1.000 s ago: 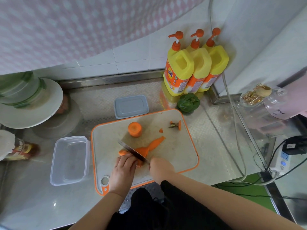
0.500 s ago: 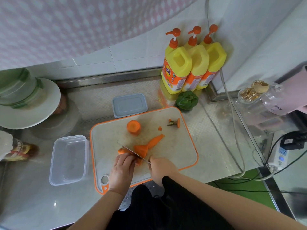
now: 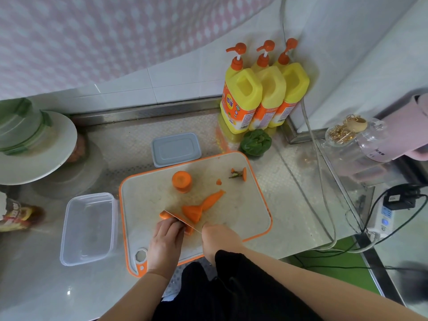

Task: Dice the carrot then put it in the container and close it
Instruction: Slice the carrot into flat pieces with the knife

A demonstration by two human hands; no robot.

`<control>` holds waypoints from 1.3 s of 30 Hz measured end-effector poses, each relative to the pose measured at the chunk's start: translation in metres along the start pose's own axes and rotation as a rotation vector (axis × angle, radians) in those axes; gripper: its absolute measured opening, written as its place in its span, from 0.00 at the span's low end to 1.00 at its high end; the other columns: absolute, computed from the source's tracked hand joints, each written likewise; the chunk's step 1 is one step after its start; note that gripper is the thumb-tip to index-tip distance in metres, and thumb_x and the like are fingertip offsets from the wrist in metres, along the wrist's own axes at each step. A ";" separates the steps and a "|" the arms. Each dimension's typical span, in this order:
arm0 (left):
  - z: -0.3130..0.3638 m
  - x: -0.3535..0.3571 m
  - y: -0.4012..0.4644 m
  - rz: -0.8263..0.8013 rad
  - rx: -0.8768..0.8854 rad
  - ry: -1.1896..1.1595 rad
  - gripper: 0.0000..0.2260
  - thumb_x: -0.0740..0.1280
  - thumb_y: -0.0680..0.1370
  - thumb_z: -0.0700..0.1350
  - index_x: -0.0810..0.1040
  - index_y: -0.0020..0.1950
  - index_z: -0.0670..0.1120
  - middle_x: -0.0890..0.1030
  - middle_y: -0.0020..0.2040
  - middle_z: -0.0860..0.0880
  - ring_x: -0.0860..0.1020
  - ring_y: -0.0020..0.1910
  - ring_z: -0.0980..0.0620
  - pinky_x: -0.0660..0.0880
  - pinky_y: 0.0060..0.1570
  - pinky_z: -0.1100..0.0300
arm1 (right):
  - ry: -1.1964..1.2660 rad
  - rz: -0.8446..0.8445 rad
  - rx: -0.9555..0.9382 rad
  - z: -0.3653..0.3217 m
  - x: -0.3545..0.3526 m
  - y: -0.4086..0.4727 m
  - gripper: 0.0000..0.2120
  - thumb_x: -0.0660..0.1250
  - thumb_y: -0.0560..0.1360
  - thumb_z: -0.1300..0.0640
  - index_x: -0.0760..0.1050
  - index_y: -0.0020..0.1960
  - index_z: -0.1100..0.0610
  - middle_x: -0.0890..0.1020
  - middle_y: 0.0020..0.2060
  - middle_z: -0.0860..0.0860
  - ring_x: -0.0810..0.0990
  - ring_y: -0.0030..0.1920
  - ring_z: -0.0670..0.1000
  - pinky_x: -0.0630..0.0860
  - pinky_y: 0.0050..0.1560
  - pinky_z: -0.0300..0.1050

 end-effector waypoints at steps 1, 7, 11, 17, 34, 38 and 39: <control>0.000 0.000 0.000 0.003 -0.001 -0.004 0.13 0.62 0.78 0.47 0.83 0.48 0.41 0.81 0.51 0.47 0.75 0.52 0.48 0.71 0.54 0.62 | -0.005 0.002 -0.004 -0.001 0.000 0.000 0.12 0.58 0.79 0.65 0.71 0.61 0.61 0.79 0.56 0.58 0.78 0.57 0.59 0.74 0.55 0.51; 0.002 -0.001 0.001 0.016 0.004 -0.017 0.12 0.63 0.77 0.46 0.83 0.48 0.41 0.81 0.50 0.46 0.74 0.52 0.49 0.70 0.55 0.63 | -0.017 0.012 -0.021 -0.007 0.002 0.007 0.13 0.57 0.80 0.65 0.71 0.62 0.62 0.78 0.57 0.59 0.78 0.58 0.59 0.74 0.56 0.51; 0.000 0.000 0.002 0.006 0.005 -0.026 0.11 0.63 0.77 0.46 0.83 0.49 0.42 0.81 0.51 0.47 0.74 0.52 0.49 0.69 0.56 0.65 | -0.054 0.005 -0.038 -0.012 0.003 0.014 0.14 0.55 0.81 0.65 0.68 0.66 0.64 0.77 0.59 0.60 0.76 0.60 0.60 0.72 0.58 0.51; -0.005 0.003 0.002 0.026 0.042 -0.017 0.10 0.64 0.77 0.45 0.83 0.48 0.41 0.80 0.50 0.47 0.75 0.50 0.48 0.70 0.55 0.63 | 0.029 -0.014 -0.018 -0.013 -0.003 0.024 0.12 0.57 0.80 0.62 0.71 0.61 0.64 0.78 0.56 0.59 0.78 0.57 0.59 0.74 0.55 0.50; 0.001 0.001 0.001 0.068 0.042 0.021 0.21 0.55 0.84 0.54 0.83 0.49 0.42 0.79 0.51 0.48 0.75 0.50 0.47 0.71 0.55 0.61 | -0.063 -0.091 0.005 0.006 0.012 0.023 0.13 0.58 0.79 0.66 0.72 0.62 0.63 0.78 0.58 0.59 0.78 0.59 0.59 0.74 0.57 0.51; -0.005 0.004 0.002 0.056 0.063 0.044 0.20 0.56 0.84 0.53 0.83 0.49 0.42 0.79 0.51 0.47 0.75 0.50 0.46 0.72 0.55 0.59 | -0.075 -0.105 0.031 0.007 0.016 0.030 0.14 0.57 0.80 0.64 0.70 0.65 0.62 0.76 0.62 0.59 0.75 0.63 0.59 0.71 0.62 0.51; -0.005 0.004 0.001 0.057 0.059 0.044 0.20 0.56 0.83 0.53 0.83 0.49 0.42 0.79 0.50 0.48 0.75 0.50 0.47 0.72 0.55 0.60 | -0.075 -0.105 0.037 0.009 0.017 0.031 0.14 0.56 0.81 0.64 0.69 0.66 0.62 0.75 0.63 0.59 0.74 0.64 0.59 0.70 0.63 0.51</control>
Point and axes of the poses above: each hand's wrist, its own y-axis towards the middle knuckle, its own x-axis out of the palm, z = x × y, the point moved 3 cm from there along y, towards the middle knuckle
